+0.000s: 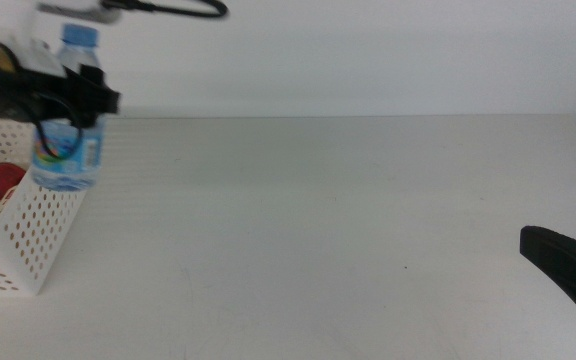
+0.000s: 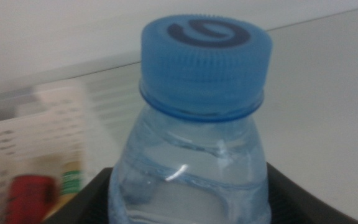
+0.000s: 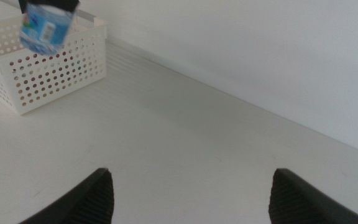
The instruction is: Use arms to grab the bottles and put them into the dustbin to the left of the table.
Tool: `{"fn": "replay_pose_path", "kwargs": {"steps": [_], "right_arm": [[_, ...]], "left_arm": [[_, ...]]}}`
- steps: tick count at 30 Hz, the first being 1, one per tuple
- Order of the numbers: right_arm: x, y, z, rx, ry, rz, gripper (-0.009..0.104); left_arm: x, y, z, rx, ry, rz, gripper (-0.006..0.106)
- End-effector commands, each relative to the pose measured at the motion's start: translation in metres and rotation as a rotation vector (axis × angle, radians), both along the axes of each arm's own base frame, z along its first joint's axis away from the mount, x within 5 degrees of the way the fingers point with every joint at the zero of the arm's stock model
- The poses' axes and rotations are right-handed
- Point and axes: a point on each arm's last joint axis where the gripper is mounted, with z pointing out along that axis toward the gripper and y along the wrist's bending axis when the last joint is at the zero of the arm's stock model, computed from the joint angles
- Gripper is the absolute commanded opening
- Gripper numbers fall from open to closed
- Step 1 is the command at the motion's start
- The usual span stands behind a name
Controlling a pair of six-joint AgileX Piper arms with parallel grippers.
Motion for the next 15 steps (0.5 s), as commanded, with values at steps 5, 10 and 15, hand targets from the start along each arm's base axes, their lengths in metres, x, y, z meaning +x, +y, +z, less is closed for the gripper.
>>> {"fn": "replay_pose_path", "kwargs": {"steps": [5,10,15], "right_arm": [[0.001,0.001,0.016,0.041,-0.089,0.005,0.065],[0.001,0.001,0.016,0.041,-0.089,0.005,0.065],[0.001,0.001,0.016,0.041,-0.089,0.005,0.065]], "left_arm": [[0.000,0.035,0.061,0.010,-0.120,0.067,0.000],[0.008,0.064,0.072,0.002,-0.056,0.135,0.000],[0.021,0.092,0.069,0.030,0.034,0.186,0.000]]}}
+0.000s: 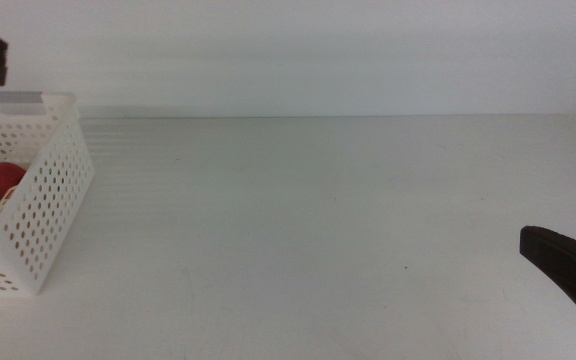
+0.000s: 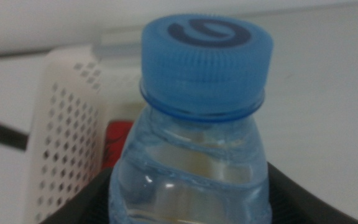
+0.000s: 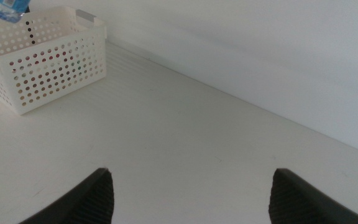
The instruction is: Use arms to grab the bottles and put them into the dustbin to the left of the table.
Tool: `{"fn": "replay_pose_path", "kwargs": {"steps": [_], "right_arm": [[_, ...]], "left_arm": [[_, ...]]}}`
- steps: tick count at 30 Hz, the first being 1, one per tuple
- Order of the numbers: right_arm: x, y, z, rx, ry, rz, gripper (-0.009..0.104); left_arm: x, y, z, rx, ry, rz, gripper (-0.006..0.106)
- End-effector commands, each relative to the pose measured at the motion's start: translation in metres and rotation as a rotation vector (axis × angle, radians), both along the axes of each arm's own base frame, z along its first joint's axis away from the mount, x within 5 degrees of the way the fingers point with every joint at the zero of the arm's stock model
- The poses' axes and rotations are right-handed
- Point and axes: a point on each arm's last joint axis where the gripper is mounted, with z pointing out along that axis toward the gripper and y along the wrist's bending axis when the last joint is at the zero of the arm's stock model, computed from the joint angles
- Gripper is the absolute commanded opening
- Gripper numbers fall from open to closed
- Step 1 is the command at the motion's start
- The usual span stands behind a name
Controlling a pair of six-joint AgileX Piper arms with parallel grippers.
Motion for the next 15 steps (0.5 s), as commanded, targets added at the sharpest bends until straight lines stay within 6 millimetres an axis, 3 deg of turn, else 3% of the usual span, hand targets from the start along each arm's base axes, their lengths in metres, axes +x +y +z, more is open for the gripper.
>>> {"fn": "replay_pose_path", "kwargs": {"steps": [1,9,15], "right_arm": [[0.001,0.001,0.016,0.041,-0.089,0.005,0.065],[0.001,0.001,0.016,0.041,-0.089,0.005,0.065],[0.001,0.001,0.016,0.041,-0.089,0.005,0.065]], "left_arm": [[0.001,0.011,0.027,0.022,-0.108,0.016,0.000],[0.040,0.042,0.003,0.001,0.005,0.059,-0.005],[0.069,0.049,-0.036,-0.006,0.108,0.039,-0.005]]}}
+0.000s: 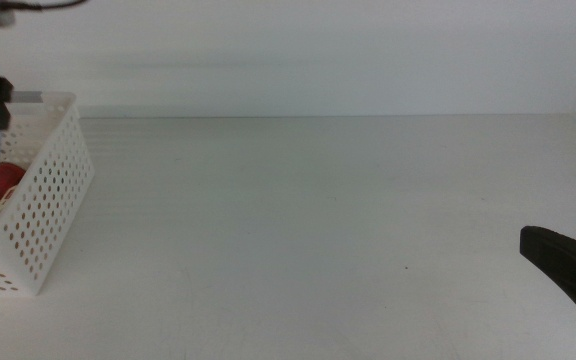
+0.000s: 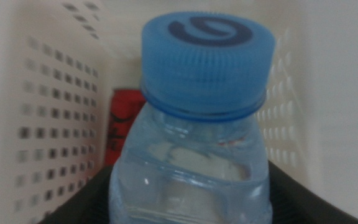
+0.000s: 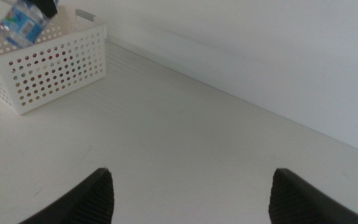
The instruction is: Use arms to grab the bottles and put them into the dustbin to the left of the table.
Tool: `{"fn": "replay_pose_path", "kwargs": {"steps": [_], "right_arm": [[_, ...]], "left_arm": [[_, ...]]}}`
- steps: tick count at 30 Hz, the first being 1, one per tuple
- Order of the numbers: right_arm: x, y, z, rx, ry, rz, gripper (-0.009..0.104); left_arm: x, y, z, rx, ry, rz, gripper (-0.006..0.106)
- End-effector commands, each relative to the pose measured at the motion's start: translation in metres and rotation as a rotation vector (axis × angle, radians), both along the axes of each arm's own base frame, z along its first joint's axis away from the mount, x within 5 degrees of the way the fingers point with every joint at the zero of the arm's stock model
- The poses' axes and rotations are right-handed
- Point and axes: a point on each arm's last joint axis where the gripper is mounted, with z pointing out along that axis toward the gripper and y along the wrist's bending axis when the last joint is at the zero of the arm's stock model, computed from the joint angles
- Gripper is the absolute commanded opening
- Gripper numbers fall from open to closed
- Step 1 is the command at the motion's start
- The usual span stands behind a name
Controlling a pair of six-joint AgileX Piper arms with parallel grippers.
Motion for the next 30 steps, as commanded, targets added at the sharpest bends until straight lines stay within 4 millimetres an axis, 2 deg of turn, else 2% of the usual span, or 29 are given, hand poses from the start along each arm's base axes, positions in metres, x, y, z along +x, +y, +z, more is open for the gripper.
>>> {"fn": "replay_pose_path", "kwargs": {"steps": [1,6,10,13,19,27,30], "right_arm": [[0.001,0.001,0.016,0.041,-0.089,0.005,0.065],[0.001,0.001,0.016,0.041,-0.089,0.005,0.065],[0.001,0.001,0.016,0.041,-0.089,0.005,0.065],[0.001,0.001,0.016,0.041,-0.089,0.005,0.065],[0.001,0.001,0.016,0.041,-0.089,0.005,0.065],[0.001,0.001,0.016,0.041,-0.089,0.005,0.065],[0.001,0.001,0.016,0.041,-0.089,0.005,0.065]], "left_arm": [[0.004,0.000,0.024,0.013,-0.121,0.003,-0.005],[0.014,0.005,0.005,0.007,-0.079,0.008,-0.005],[0.014,0.014,0.001,-0.019,-0.077,0.036,-0.003],[0.012,0.019,0.000,-0.042,-0.075,0.049,0.004],[0.013,0.017,0.000,-0.012,-0.075,-0.030,0.026],[0.013,0.017,0.001,-0.013,-0.082,-0.029,0.070],[0.013,0.017,0.000,-0.018,-0.077,-0.029,0.081]]}}
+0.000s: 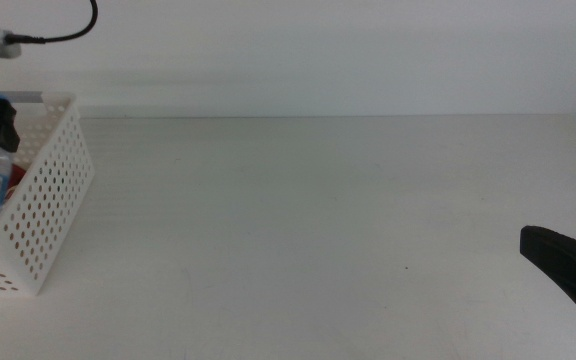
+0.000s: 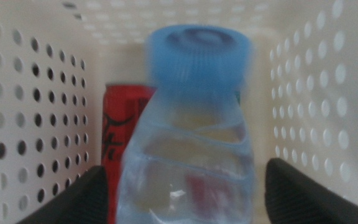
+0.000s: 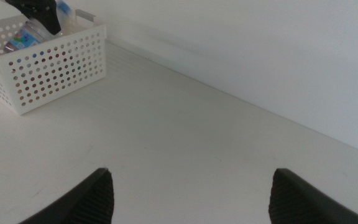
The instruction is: Use arms to grab the bottles and put them into the dustbin to the left of the table.
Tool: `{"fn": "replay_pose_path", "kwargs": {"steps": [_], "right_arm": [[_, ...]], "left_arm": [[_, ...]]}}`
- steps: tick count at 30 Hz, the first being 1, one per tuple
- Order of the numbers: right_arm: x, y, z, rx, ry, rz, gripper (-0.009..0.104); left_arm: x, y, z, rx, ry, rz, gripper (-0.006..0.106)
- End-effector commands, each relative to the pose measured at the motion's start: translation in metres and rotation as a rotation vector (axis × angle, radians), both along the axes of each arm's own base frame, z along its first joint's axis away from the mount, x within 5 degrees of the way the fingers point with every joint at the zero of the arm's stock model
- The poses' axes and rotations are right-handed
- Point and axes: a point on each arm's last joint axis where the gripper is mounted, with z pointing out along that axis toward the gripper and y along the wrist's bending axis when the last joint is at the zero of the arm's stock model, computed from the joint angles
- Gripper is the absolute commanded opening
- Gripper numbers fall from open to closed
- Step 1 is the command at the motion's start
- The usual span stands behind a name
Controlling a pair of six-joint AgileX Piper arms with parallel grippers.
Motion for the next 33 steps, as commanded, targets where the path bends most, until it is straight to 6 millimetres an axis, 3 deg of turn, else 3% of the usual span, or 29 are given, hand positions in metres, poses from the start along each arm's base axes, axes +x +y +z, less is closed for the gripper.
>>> {"fn": "replay_pose_path", "kwargs": {"steps": [1,4,11,17,25,33], "right_arm": [[0.001,0.001,0.016,0.041,-0.089,0.005,0.065],[0.001,0.001,0.016,0.041,-0.089,0.005,0.065],[0.001,0.001,0.016,0.041,-0.089,0.005,0.065],[0.001,0.001,0.016,0.041,-0.089,0.005,0.065],[0.001,0.001,0.016,0.041,-0.089,0.005,0.065],[0.001,0.001,0.016,0.041,-0.089,0.005,0.065]], "left_arm": [[-0.004,-0.003,0.039,0.017,-0.140,0.010,0.084],[-0.004,-0.003,0.039,0.014,-0.140,0.011,0.089],[-0.006,-0.004,0.040,-0.026,-0.133,0.068,0.089],[-0.019,-0.011,0.064,-0.056,-0.184,0.081,0.089],[-0.054,-0.031,0.116,-0.106,-0.321,0.060,0.089],[-0.105,-0.060,0.131,-0.077,-0.517,0.043,0.089]]}}
